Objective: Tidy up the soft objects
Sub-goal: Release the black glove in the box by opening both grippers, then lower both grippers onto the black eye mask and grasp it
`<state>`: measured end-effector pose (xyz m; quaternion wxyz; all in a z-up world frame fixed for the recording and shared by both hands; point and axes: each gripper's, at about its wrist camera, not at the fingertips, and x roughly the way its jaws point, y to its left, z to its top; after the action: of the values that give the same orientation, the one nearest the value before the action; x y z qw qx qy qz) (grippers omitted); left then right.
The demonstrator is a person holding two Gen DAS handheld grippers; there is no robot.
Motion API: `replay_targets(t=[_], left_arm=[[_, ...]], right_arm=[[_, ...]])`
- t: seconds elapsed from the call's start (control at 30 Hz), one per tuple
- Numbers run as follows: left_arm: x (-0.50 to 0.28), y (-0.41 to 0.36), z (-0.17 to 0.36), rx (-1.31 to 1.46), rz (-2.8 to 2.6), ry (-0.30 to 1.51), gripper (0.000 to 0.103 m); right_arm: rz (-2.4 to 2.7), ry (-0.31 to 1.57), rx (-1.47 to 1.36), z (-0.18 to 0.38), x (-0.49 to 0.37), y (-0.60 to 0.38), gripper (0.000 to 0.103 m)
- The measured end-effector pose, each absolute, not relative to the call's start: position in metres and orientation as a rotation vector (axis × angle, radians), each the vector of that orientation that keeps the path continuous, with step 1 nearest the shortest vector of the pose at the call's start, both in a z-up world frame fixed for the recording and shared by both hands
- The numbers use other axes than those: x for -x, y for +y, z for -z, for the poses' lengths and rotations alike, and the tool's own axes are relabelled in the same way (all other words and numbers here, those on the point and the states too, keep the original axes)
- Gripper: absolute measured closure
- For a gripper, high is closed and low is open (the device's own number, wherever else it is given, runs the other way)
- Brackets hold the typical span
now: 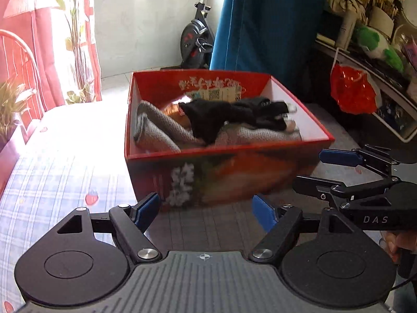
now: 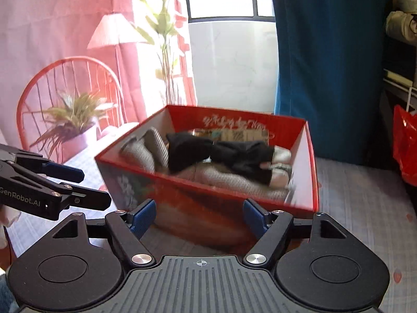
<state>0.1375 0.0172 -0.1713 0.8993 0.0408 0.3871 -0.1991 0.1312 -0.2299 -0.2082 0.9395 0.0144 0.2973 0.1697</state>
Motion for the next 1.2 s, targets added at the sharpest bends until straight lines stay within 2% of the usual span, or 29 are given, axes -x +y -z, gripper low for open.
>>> replay_targets(t=[0.23, 0.3, 0.47, 1.0, 1.2], left_arm=[[-0.099, 0.036, 0.219, -0.085, 0.387, 0.875, 0.023], [-0.095, 0.041, 0.228, -0.066, 0.369, 0.882, 0.023], [-0.093, 0.050, 0.240, 0.011, 0.331, 0.900, 0.023], [-0.105, 0.047, 0.252, 0.000, 0.238, 0.878, 0.023], [-0.112, 0.046, 0.264, 0.037, 0.220, 0.895, 0.022]], right_arm=[[-0.355, 0.753, 0.073, 0.273, -0.071, -0.215, 0.029], [-0.360, 0.782, 0.115, 0.286, -0.060, -0.212, 0.025], [-0.371, 0.852, 0.137, 0.303, -0.054, -0.210, 0.024], [-0.322, 0.807, 0.095, 0.314, -0.117, -0.208, 0.025], [-0.298, 0.770, 0.062, 0.317, -0.114, -0.212, 0.025]])
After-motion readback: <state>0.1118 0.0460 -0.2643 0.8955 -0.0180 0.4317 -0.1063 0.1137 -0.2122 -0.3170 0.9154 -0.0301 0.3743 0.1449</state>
